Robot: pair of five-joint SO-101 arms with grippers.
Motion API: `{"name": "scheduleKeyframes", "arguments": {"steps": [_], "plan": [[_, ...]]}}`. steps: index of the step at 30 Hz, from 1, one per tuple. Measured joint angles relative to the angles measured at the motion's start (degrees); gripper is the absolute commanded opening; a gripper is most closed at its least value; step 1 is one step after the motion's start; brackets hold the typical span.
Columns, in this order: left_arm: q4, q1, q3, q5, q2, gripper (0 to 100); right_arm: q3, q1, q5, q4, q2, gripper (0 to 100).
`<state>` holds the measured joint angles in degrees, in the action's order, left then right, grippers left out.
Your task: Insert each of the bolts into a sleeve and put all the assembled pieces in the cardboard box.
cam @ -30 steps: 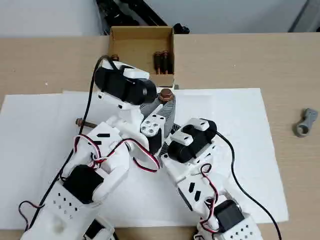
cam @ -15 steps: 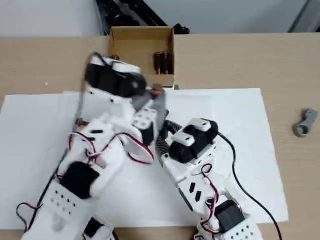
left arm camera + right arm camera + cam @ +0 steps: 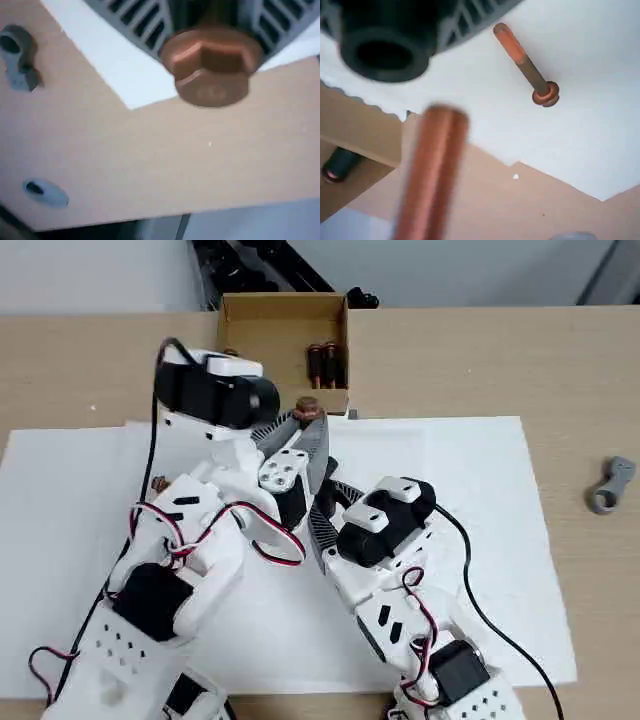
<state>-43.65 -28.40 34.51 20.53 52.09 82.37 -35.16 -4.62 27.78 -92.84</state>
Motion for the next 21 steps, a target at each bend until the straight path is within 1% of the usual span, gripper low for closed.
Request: {"name": "scheduleKeyframes", "arguments": {"steps": [7,14,21], "plan": [[0.0,0.0,-1.41,0.0,-0.62,0,0.0,0.0,0.0,0.0,0.0,0.3],[2.46,0.09,-1.41,0.0,-7.3,0,0.0,0.0,0.0,0.0,0.0,0.3],[1.58,0.09,-1.41,0.0,-7.65,0,0.0,0.0,0.0,0.0,0.0,0.3]]}}
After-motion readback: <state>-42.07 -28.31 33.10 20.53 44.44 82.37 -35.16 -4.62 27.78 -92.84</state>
